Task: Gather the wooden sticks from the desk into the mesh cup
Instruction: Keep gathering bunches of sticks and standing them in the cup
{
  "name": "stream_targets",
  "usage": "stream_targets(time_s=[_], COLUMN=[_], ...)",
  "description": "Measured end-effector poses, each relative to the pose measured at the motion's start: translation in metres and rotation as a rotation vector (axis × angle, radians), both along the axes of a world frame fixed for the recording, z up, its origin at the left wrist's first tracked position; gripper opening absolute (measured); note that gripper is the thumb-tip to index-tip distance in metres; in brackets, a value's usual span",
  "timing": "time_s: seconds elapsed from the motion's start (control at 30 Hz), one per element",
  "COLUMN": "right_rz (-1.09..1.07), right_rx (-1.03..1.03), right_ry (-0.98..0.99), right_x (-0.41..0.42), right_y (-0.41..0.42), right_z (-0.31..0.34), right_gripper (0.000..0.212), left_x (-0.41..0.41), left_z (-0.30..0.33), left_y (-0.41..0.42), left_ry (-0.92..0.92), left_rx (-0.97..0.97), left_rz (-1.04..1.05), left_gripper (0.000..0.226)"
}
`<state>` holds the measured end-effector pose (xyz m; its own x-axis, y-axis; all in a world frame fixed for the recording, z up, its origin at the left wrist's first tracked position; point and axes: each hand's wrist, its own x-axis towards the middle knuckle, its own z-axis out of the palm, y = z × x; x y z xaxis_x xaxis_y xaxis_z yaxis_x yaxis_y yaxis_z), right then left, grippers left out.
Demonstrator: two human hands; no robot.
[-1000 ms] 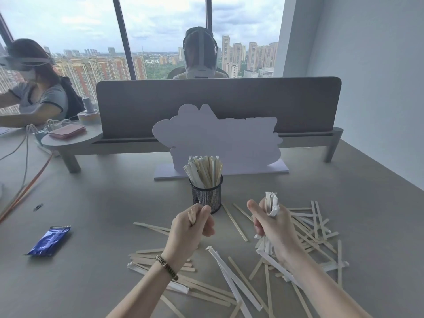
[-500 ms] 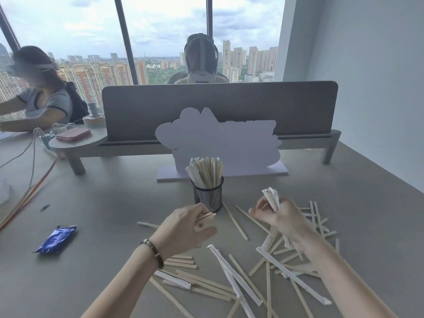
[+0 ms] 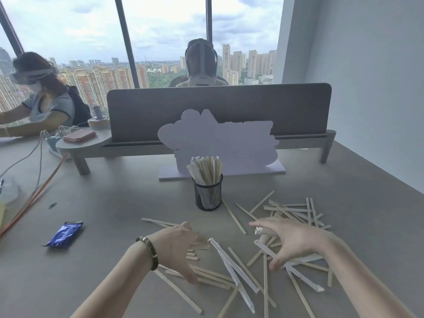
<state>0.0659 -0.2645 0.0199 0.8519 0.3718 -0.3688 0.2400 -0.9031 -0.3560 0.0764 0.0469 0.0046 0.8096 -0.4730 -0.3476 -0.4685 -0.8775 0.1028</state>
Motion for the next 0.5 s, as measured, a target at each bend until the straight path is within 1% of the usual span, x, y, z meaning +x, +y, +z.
stream_targets(time_s=[0.07, 0.13, 0.23, 0.3, 0.37, 0.43, 0.5], right_rz=[0.003, -0.044, -0.101, -0.12, -0.12, -0.115, -0.111], right_rx=[-0.03, -0.025, -0.009, 0.012, -0.026, -0.074, -0.088], right_ry=[-0.039, -0.094, -0.174, -0.217, -0.26, -0.285, -0.297], right_x=[0.0, 0.001, 0.003, 0.004, 0.004, 0.005, 0.007], right_y=[0.0, 0.001, 0.003, 0.005, 0.007, 0.009, 0.01], right_z=[-0.005, -0.009, -0.014, -0.016, -0.017, -0.018, -0.019], right_gripper=[0.107, 0.099, 0.086, 0.075, 0.059, 0.043, 0.035], left_x=[0.001, 0.003, 0.007, 0.01, 0.013, 0.015, 0.016], left_z=[-0.002, -0.003, -0.004, -0.005, -0.008, -0.01, -0.01], left_y=[0.001, 0.001, -0.001, 0.0, 0.001, 0.003, 0.003], left_ry=[-0.024, -0.059, -0.098, -0.121, -0.15, -0.162, -0.163], left_rx=[0.003, -0.002, -0.037, -0.082, -0.115, -0.118, -0.108], left_rz=[-0.013, -0.004, 0.009, 0.025, 0.029, 0.018, 0.0], left_gripper=[0.083, 0.078, 0.058, 0.044, 0.032, 0.027, 0.026])
